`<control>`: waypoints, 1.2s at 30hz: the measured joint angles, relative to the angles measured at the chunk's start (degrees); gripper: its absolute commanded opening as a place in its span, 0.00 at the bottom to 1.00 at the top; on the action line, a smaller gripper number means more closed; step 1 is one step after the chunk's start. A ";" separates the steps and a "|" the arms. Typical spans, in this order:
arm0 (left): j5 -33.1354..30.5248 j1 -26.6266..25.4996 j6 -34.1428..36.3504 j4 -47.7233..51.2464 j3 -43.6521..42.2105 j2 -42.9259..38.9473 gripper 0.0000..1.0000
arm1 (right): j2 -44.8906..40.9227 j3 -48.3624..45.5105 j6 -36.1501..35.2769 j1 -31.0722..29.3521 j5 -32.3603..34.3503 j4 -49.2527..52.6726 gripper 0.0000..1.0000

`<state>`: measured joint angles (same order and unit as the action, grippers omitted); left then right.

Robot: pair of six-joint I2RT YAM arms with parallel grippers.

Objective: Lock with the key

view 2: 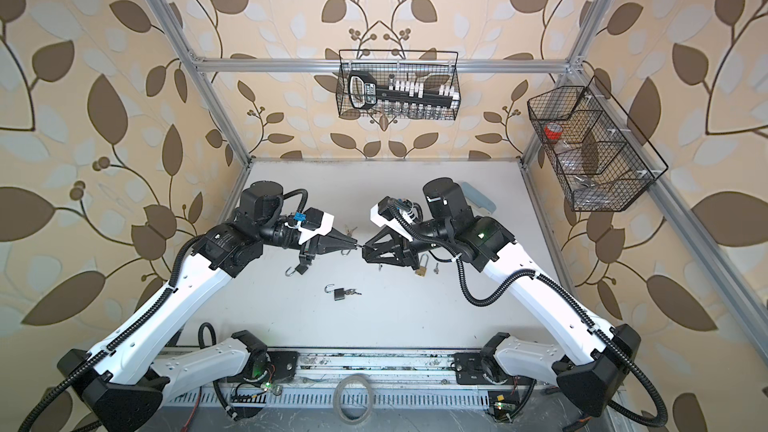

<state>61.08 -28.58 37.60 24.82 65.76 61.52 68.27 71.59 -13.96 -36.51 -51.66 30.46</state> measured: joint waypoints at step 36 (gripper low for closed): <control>-18.67 0.00 -63.58 -23.41 2.03 -5.95 0.00 | -8.85 -25.31 43.74 -0.20 19.89 -66.03 0.79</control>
<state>42.41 -28.58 -25.98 1.41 67.79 55.57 59.42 46.28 29.78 -36.71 -31.77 -35.57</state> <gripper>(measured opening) 0.055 0.783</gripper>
